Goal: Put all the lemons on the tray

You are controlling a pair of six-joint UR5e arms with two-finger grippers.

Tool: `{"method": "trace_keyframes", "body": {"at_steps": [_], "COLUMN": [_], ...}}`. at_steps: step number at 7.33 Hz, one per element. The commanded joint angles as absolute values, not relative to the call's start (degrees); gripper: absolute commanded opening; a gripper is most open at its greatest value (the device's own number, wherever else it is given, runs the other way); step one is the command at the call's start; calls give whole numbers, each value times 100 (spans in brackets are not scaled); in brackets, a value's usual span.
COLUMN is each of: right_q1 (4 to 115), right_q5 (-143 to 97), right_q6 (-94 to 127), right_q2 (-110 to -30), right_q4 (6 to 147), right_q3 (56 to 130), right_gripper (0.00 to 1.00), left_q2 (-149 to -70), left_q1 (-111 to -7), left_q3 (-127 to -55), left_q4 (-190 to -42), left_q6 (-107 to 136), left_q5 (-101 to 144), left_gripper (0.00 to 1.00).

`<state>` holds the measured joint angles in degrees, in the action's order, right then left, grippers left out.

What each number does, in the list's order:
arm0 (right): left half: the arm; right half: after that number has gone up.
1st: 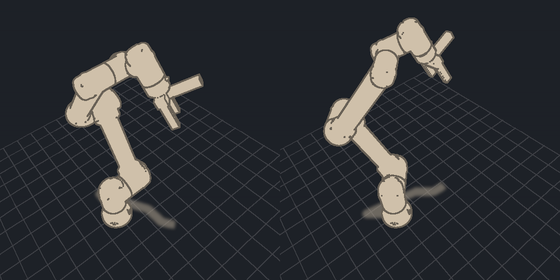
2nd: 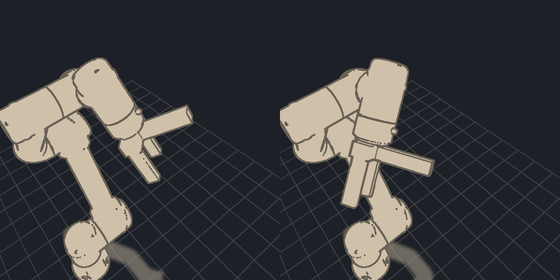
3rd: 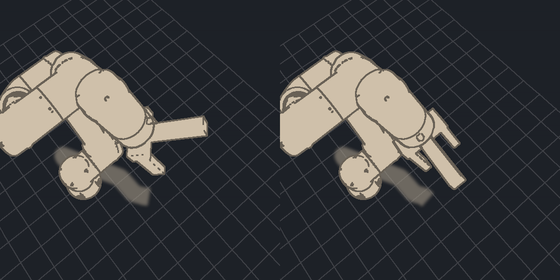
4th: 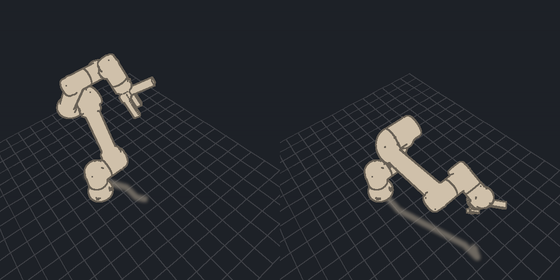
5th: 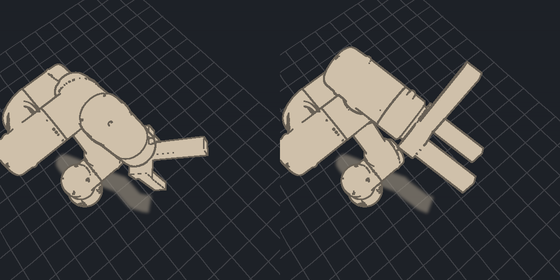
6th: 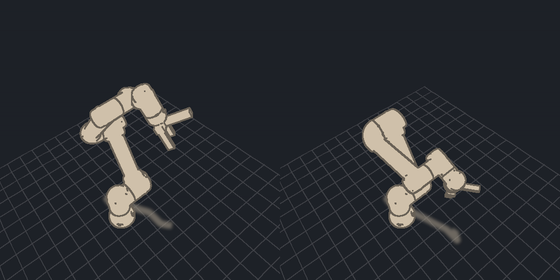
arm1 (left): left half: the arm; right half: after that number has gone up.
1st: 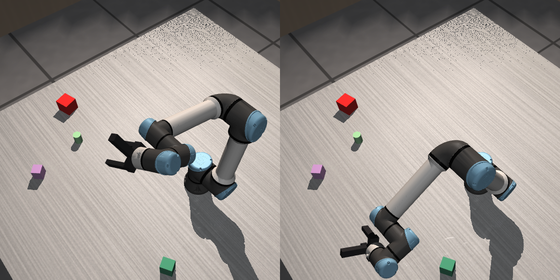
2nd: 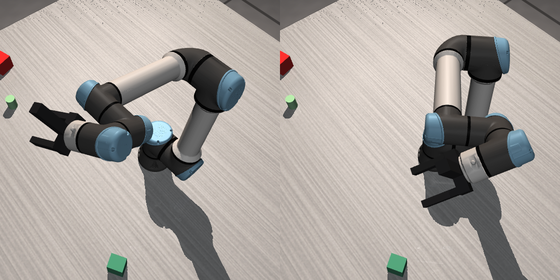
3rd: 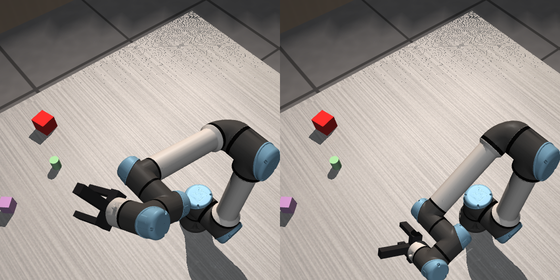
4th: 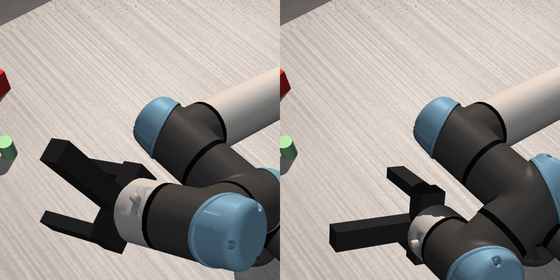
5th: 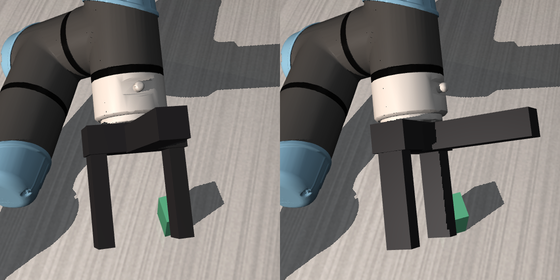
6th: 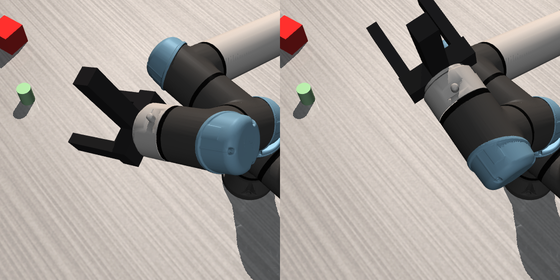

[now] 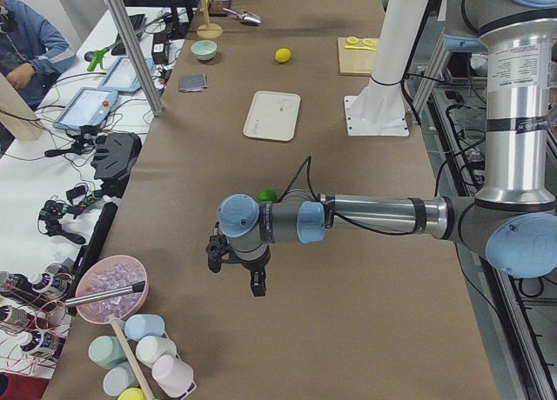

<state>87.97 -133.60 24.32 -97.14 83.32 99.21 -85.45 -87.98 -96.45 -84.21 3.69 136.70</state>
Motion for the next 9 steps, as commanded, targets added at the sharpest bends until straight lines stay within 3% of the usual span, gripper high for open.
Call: {"method": "trace_keyframes", "body": {"at_steps": [1, 6, 9], "right_q1": [8789, 8404, 7308], "right_q5": [-13403, -13491, -13526], "right_q6": [2461, 2592, 3458], "right_q2": [-9651, -9563, -9257], "right_q4": [8262, 8008, 7261], "right_q3": [9931, 10046, 10055], "right_gripper": [100, 100, 100], "left_q2": [-8900, -9648, -10273], "left_q1": [-8789, -7545, -6903], "left_q3": [-9633, -10993, -11100], "left_q4": [-8350, -7252, -7260], "left_q6": [439, 2404, 3590], "left_q5": [13658, 13641, 13658], "left_gripper": [98, 98, 98]}}
